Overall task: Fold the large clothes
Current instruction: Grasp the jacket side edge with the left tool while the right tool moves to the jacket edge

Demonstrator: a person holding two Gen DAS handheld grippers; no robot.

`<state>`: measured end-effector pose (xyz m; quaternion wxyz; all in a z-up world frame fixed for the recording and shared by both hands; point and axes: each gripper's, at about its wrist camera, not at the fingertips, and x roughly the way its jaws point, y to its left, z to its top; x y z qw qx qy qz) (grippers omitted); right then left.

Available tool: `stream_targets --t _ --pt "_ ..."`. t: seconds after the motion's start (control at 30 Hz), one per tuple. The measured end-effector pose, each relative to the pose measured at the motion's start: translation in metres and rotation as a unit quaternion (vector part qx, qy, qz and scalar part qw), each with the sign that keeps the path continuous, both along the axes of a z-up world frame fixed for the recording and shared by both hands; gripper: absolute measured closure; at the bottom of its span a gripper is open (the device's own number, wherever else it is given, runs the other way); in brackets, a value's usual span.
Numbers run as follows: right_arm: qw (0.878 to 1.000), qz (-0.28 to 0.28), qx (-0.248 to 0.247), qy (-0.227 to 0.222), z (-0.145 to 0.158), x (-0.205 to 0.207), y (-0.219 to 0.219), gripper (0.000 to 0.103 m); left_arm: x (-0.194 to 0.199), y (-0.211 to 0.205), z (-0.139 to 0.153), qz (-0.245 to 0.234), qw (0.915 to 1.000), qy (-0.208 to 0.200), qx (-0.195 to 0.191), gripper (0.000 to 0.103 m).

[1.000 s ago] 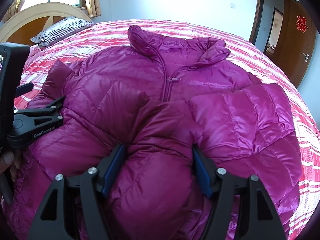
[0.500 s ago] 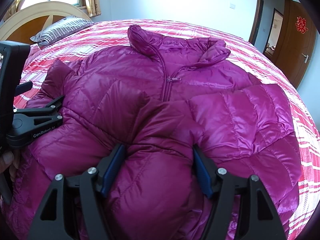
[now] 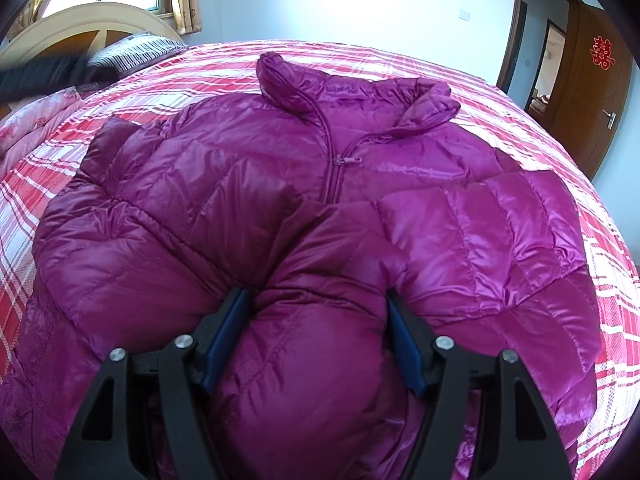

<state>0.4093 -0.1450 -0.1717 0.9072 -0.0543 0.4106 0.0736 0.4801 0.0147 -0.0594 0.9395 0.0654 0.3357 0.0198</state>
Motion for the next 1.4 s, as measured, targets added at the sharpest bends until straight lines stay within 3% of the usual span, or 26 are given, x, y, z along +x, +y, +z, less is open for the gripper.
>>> stream_targets --t 0.23,0.37,0.4,0.47,0.5,0.67,0.87,1.03,1.1,1.2,1.33,1.4 --pt "1.0 0.0 0.002 -0.004 0.001 -0.003 0.0 0.032 0.091 -0.047 -0.015 -0.027 0.9985 0.048 -0.002 0.012" --pt "1.0 0.0 0.006 -0.004 0.001 -0.003 -0.001 0.031 0.125 -0.071 -0.039 -0.052 0.9945 0.076 0.05 0.014" --pt "1.0 0.0 0.008 -0.004 0.001 -0.003 -0.001 0.031 0.128 -0.076 -0.046 -0.058 0.9931 0.081 0.062 0.021" --pt "1.0 0.0 0.01 -0.004 0.001 -0.002 -0.001 0.031 0.131 -0.079 -0.054 -0.08 0.9899 0.096 0.066 0.088" --pt "1.0 0.0 0.011 -0.004 0.001 -0.002 -0.001 0.031 0.129 -0.081 -0.058 -0.091 0.9882 0.104 0.066 0.092" --pt "1.0 0.002 0.018 -0.004 0.002 -0.002 -0.003 0.031 0.09 -0.082 -0.047 -0.091 0.9926 0.016 0.079 0.092" --pt "0.999 0.013 0.041 0.006 0.015 0.0 -0.014 0.03 0.068 -0.073 -0.059 -0.101 0.9932 0.011 0.056 0.092" --pt "0.998 0.03 0.04 -0.035 0.084 -0.003 -0.034 0.027 0.065 -0.058 -0.055 -0.096 0.9953 0.003 0.011 0.092" --pt "0.998 0.033 0.044 -0.036 0.111 0.02 -0.051 0.026 0.062 -0.057 -0.052 -0.104 0.9946 -0.002 0.002 0.092" --pt "0.999 0.028 0.016 -0.034 0.126 0.078 -0.067 0.025 0.063 -0.052 -0.049 -0.107 0.9941 -0.001 -0.015 0.092" --pt "0.999 0.023 -0.024 -0.027 0.116 0.166 -0.079 0.025 0.064 -0.047 -0.052 -0.107 0.9938 0.004 -0.03 0.093" --pt "0.998 0.048 -0.044 -0.019 0.107 0.204 -0.078 0.026 0.065 -0.046 -0.053 -0.11 0.9934 0.007 -0.033 0.093"
